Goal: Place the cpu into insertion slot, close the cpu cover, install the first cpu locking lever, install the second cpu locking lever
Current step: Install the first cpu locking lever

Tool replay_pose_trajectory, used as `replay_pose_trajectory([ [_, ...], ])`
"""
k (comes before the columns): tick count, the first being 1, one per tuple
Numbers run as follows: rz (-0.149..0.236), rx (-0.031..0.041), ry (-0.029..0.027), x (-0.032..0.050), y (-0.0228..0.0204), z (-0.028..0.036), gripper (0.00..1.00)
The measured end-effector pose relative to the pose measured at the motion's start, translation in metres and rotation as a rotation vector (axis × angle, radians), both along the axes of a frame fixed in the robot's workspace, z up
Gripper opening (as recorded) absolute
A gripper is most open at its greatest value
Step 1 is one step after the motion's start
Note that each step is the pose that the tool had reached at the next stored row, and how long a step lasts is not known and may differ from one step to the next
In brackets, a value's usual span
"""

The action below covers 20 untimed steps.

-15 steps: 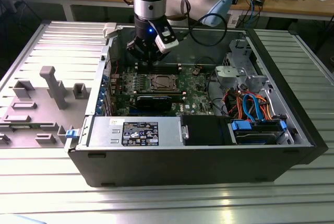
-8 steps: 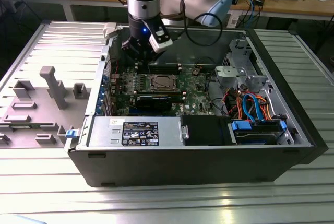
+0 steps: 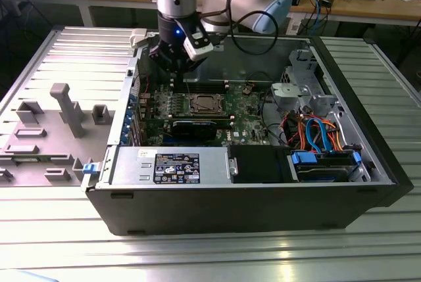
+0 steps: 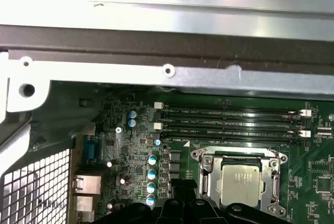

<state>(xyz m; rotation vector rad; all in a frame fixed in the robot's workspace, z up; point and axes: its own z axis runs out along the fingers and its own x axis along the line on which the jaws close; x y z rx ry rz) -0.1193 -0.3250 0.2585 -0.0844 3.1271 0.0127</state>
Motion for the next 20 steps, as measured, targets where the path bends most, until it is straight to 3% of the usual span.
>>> replay_pose_trajectory([
  [4,0.0,0.0015,0.0001,-0.0003,0.0088,0.0,0.11],
  [6,0.0,0.0041,0.0001,-0.0004,0.0112,0.0,0.11],
  [8,0.0,0.0114,0.0002,-0.0007,0.013,0.0001,0.11],
  [10,0.0,0.0263,-0.0001,-0.0009,0.0146,-0.0001,0.11],
  [20,0.0,0.0266,0.0001,0.0013,0.0146,0.0,0.11],
])
